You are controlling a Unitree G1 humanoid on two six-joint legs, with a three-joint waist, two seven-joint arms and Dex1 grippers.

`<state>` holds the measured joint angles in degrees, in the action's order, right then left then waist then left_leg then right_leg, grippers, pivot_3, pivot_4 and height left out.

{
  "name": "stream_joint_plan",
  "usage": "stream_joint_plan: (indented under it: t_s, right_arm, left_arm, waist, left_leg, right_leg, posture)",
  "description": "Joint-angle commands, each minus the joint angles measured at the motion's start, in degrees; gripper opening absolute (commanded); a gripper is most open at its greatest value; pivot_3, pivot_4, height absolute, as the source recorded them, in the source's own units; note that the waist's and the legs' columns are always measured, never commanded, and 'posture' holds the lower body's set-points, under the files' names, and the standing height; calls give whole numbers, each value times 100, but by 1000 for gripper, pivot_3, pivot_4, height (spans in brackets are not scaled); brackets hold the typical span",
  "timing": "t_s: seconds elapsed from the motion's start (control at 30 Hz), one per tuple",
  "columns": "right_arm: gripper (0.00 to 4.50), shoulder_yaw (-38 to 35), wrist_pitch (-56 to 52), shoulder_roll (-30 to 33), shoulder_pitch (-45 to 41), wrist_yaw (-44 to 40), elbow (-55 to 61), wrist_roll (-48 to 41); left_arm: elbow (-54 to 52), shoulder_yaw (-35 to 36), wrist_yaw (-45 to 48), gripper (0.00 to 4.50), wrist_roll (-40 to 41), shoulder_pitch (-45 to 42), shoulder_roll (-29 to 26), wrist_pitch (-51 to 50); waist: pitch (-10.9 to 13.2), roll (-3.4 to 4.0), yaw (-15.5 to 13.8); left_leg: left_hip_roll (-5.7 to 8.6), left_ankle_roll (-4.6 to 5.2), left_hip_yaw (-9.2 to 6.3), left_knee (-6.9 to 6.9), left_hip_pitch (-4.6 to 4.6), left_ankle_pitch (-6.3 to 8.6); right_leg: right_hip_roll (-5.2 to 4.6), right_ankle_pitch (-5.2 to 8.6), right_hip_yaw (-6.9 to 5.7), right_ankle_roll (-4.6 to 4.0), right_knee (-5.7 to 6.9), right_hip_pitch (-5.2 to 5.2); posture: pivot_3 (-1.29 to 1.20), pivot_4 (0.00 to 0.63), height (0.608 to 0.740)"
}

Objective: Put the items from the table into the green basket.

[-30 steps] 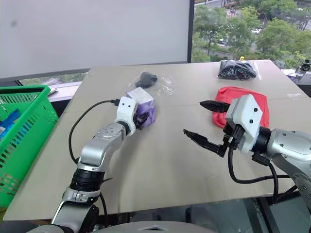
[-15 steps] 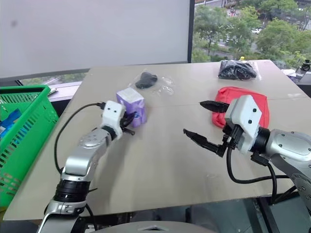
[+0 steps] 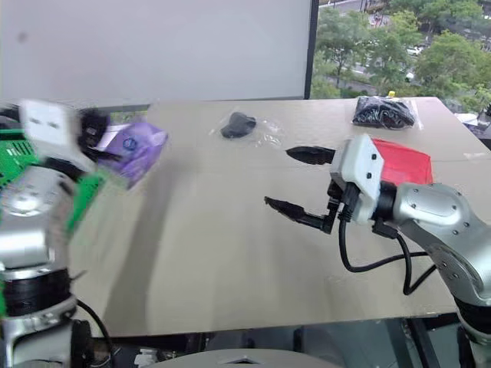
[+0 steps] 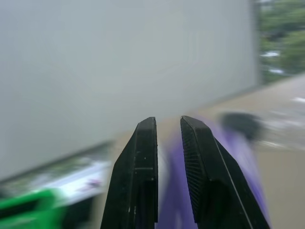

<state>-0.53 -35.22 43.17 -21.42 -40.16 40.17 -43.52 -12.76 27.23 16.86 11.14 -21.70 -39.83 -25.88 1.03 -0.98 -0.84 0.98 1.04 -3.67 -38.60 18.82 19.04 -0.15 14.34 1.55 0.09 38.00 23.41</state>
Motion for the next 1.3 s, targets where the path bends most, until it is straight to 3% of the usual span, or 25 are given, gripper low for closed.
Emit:
stream_joint_plan:
  t_s: [0.03, 0.13, 0.23, 0.37, 0.53, 0.7, 0.87, 1.03, 1.17, 1.3]
  right_arm:
    - [4500, 160, 263, -222, -390, -234, -226, 116]
    - [4500, 372, 355, -483, -734, -437, -508, 195]
    - [4500, 454, 420, -573, -817, -614, -666, 296]
    - [4500, 469, 467, -585, -783, -769, -738, 392]
    - [4500, 412, 385, -633, -678, -687, -644, 443]
    - [4500, 340, 339, -639, -498, -524, -468, 479]
    - [4500, 293, 297, -625, -246, -328, -220, 505]
    - [4500, 233, 199, -615, -111, -103, 2, 480]
    - [4500, 240, 146, -640, -114, 42, 66, 492]
    - [4500, 254, 86, -647, -155, 159, 145, 475]
  left_arm:
    - [132, 598, -263, 770, -144, -103, -377, -4]
    - [395, 1126, -388, 770, -213, 70, -648, -108]
    - [-3, 1129, 261, 770, 585, 376, -527, -748]
    - [-790, 808, 393, 1879, 1325, 723, -286, -2032]
    - [-921, 203, -278, 4387, 1405, 231, -212, -3900]
    - [-711, -140, -1117, 4451, 1260, -765, 720, -5391]
    - [650, -1731, -1779, 4451, -39, -1272, 324, -4703]
    - [2473, -3048, -1289, 4451, -765, -2063, -173, -4005]
    - [5124, -4101, -389, 4451, -1424, -2960, 71, -2398]
    - [7037, -4195, -288, 4451, -1776, -3571, 403, -1452]
  waist:
    - [0, 0, -85]
    - [0, -2, -245]
    - [-3, -6, -424]
    - [-6, -18, -699]
    - [-9, -32, -799]
    - [-13, -37, -754]
    - [-13, -37, -591]
    - [-12, -38, -442]
    - [-11, -36, -372]
    - [-11, -36, -262]
  left_leg:
    - [2, -12, -1, 4, 1, -7]
    - [5, -22, -2, 17, 4, -12]
    - [5, -22, -4, 24, 4, -12]
    - [21, -18, -17, 21, 19, -10]
    - [30, -6, -58, 17, 26, -3]
    - [38, -27, -65, 15, 32, -15]
    - [39, -42, -66, 21, 42, -24]
    - [41, -44, -69, 18, 54, -25]
    - [48, -47, -75, 14, 60, -28]
    - [52, -46, -80, -3, 76, -29]
  right_leg:
    - [-4, 0, -2, 0, -3, 1]
    - [-8, 0, 0, 0, -4, 14]
    - [-9, 0, -2, -2, -4, 18]
    - [-35, 0, -23, -1, -6, 19]
    - [-38, -1, -55, -3, 1, 17]
    - [-40, -1, -60, -3, 1, 17]
    - [-38, 0, -55, -5, -1, 33]
    - [-40, -1, -57, -5, -1, 41]
    - [-41, 0, -67, -6, -3, 41]
    - [-41, 0, -74, -6, -3, 46]
  posture:
    - [172, 0, 740]
    - [187, 0, 740]
    - [235, 0, 740]
    - [231, 0, 740]
    - [186, 0, 740]
    - [139, 0, 740]
    - [98, 0, 740]
    - [54, 0, 740]
    - [40, 0, 740]
    - [6, 0, 740]
